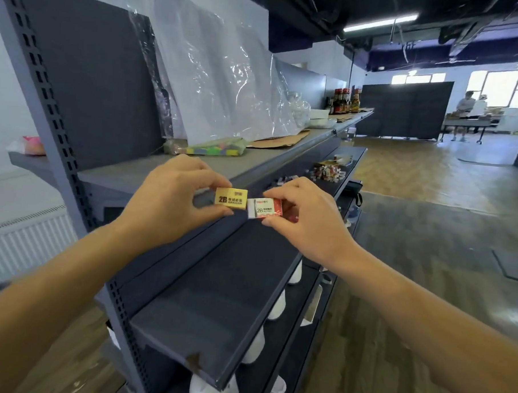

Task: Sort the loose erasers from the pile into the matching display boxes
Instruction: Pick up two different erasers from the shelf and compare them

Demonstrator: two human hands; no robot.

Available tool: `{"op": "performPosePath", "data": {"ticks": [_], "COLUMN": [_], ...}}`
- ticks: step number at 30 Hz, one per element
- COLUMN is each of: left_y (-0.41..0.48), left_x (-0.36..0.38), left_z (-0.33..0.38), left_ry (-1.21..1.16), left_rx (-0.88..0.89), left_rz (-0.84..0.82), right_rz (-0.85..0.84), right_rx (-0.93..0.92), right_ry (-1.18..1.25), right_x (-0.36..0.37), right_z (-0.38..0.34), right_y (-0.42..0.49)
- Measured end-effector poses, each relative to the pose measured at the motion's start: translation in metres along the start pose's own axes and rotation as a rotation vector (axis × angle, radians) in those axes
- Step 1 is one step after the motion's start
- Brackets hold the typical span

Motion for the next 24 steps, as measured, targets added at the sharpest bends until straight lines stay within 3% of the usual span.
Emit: {"op": "performPosePath", "data": {"ticks": [10, 24], "left_y": [0.015, 0.004], "left_x": [0.12, 0.309], "left_z": [0.102, 0.228], "left_ry": [-0.033, -0.297], "left_rx": [0.07, 0.061], "left_rz": [-0.07, -0.39], "right_rz": [0.023, 0.04], "right_rx": [0.21, 0.44], "right_ry": [-0.093, -0.17], "right_x": [-0.064, -0.135], "right_z": [0.113, 0.228], "right_y": [-0.097, -0.268]}}
Point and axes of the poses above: each hand's wrist, its own y-axis towards the middle knuckle, its own x-axis out of the palm, z = x × y, the point moved 8 cm from there along y, towards the middle knuckle, and after that the axes turned 13 degrees about -x, right-handed, at the moved point
